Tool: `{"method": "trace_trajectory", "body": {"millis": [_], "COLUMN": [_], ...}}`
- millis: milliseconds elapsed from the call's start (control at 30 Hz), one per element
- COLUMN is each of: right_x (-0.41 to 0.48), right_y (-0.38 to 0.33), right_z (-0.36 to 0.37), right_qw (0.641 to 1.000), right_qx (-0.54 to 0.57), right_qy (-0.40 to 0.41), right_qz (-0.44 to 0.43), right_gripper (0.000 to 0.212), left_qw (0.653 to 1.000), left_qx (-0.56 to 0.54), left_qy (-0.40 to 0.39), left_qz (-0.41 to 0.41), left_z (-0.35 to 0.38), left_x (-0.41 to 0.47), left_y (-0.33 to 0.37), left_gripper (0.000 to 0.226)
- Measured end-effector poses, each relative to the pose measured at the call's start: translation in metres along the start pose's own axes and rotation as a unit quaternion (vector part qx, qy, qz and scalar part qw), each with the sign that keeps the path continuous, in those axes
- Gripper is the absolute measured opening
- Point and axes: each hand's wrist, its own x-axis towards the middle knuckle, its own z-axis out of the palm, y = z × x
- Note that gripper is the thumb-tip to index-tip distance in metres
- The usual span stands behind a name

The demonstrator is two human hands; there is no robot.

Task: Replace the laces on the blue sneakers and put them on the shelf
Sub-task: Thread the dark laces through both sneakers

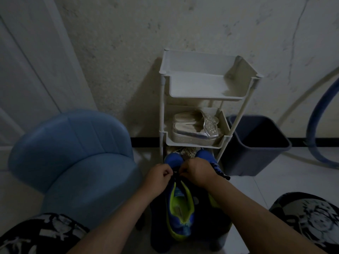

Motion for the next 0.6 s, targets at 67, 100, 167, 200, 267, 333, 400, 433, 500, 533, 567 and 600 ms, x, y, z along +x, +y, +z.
{"method": "trace_trajectory", "body": {"millis": [67, 100, 167, 200, 267, 333, 400, 433, 500, 533, 567, 600], "right_x": [0.0, 0.0, 0.001, 0.002, 0.002, 0.002, 0.002, 0.001, 0.0, 0.0, 0.0, -0.001], "right_y": [0.0, -0.001, -0.004, -0.006, -0.009, -0.011, -0.013, -0.015, -0.02, -0.022, -0.023, -0.024], "right_z": [-0.003, -0.003, 0.0, 0.003, 0.01, 0.013, 0.014, 0.013, 0.012, 0.013, 0.014, 0.014], "right_qw": [1.0, 1.0, 0.999, 0.999, 0.998, 0.998, 0.998, 0.997, 0.993, 0.99, 0.988, 0.985], "right_qx": [0.004, 0.003, -0.011, -0.024, -0.032, -0.02, 0.0, 0.019, 0.05, 0.065, 0.079, 0.091], "right_qy": [-0.005, -0.008, -0.026, -0.036, -0.053, -0.06, -0.051, -0.042, -0.022, -0.017, -0.018, -0.022], "right_qz": [-0.005, -0.011, -0.025, -0.029, -0.021, -0.001, 0.027, 0.054, 0.105, 0.121, 0.134, 0.143], "right_gripper": [0.02, 0.021, 0.023, 0.026, 0.029, 0.03, 0.03, 0.029, 0.028, 0.028, 0.028, 0.029], "left_qw": [1.0, 1.0, 0.999, 0.999, 0.998, 0.997, 0.997, 0.997, 0.995, 0.993, 0.993, 0.992], "left_qx": [0.005, 0.01, 0.024, 0.032, 0.043, 0.054, 0.067, 0.068, 0.057, 0.047, 0.035, 0.021], "left_qy": [-0.006, -0.01, -0.017, -0.022, -0.032, -0.039, -0.04, -0.042, -0.046, -0.05, -0.05, -0.048], "left_qz": [0.012, 0.021, 0.035, 0.039, 0.039, 0.028, -0.003, -0.025, -0.072, -0.091, -0.105, -0.115], "left_z": [0.0, 0.001, 0.001, 0.001, 0.002, 0.002, 0.003, 0.002, -0.001, -0.002, -0.003, -0.002], "left_x": [0.0, -0.001, -0.002, -0.002, -0.002, -0.002, -0.003, -0.002, 0.0, 0.002, 0.003, 0.004], "left_y": [0.0, 0.001, 0.002, 0.003, 0.004, 0.005, 0.005, 0.005, 0.005, 0.004, 0.002, 0.0], "left_gripper": [0.022, 0.022, 0.021, 0.02, 0.019, 0.019, 0.017, 0.016, 0.016, 0.017, 0.02, 0.023]}}
